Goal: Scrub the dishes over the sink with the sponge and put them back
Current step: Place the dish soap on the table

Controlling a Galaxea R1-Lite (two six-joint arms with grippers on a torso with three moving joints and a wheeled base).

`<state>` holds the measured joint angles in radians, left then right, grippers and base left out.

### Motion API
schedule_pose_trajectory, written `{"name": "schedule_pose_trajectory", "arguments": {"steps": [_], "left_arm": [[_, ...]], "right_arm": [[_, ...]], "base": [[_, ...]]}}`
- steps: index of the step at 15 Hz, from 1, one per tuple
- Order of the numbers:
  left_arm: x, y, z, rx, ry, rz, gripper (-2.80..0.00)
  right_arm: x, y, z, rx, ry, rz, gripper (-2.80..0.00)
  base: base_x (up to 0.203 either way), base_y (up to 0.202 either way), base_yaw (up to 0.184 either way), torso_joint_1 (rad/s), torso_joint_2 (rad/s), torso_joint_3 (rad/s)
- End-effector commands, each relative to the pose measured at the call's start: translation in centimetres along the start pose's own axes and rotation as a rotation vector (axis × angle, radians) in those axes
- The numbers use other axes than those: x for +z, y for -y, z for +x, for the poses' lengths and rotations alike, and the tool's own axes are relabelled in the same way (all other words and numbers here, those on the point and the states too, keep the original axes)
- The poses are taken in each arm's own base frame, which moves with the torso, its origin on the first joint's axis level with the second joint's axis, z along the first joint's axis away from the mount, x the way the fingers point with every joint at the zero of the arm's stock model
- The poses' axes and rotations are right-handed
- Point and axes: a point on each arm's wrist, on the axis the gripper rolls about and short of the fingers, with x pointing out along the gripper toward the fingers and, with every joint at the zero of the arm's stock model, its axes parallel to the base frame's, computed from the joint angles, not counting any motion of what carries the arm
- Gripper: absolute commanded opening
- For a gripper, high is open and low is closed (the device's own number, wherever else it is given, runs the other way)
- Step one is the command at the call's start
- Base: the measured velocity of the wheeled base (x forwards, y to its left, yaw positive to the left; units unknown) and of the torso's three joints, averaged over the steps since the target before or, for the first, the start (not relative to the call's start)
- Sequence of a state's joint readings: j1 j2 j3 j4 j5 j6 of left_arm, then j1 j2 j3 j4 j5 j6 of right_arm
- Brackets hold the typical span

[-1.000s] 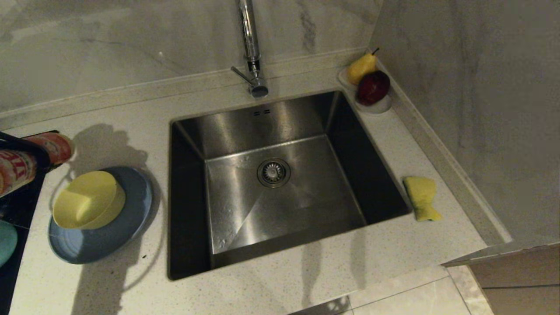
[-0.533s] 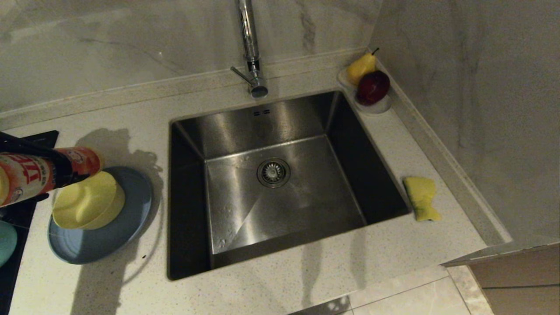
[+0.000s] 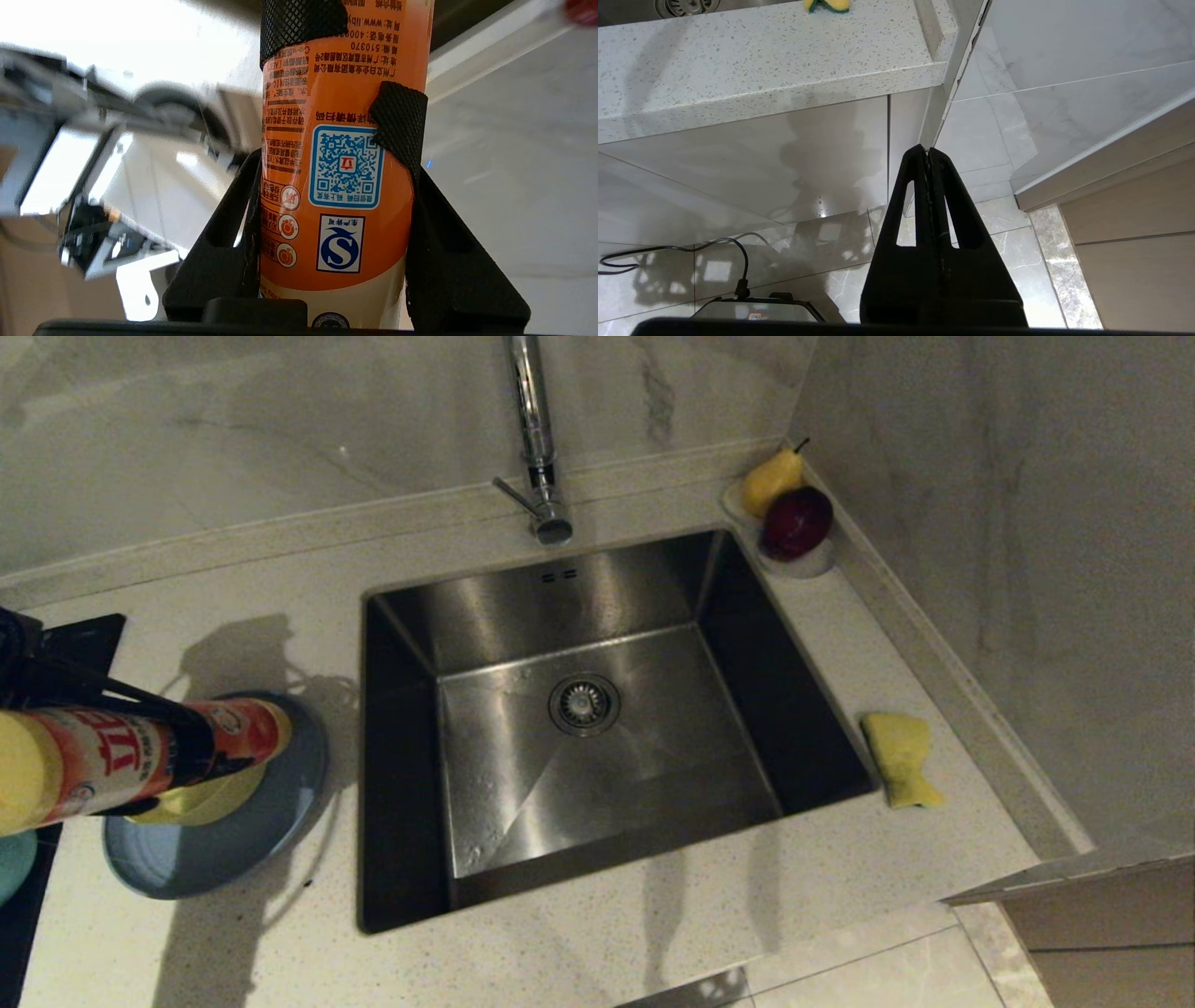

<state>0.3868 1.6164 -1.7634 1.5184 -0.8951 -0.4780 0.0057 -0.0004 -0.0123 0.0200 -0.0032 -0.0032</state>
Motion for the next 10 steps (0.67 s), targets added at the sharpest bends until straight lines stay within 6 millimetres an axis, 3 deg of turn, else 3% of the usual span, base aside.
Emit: {"name": "schedule_pose_trajectory", "arguments": {"steps": [1, 10], "left_arm": [[-0.1, -0.6, 1.2, 0.025, -0.07, -0.038, -2.8], [-1.4, -0.7, 2.0, 0.064, -0.11, -0.019, -2.8]], "right_arm": [[0.0, 0.0, 0.0, 0.001, 0.001, 0.0, -2.8], [0.0, 0.0, 0.0, 0.001, 0.001, 0.0, -2.8]], "base": [[0.0, 0.0, 0.0, 0.0, 0.0, 0.0], [0.0, 0.0, 0.0, 0.0, 0.0, 0.0]]}}
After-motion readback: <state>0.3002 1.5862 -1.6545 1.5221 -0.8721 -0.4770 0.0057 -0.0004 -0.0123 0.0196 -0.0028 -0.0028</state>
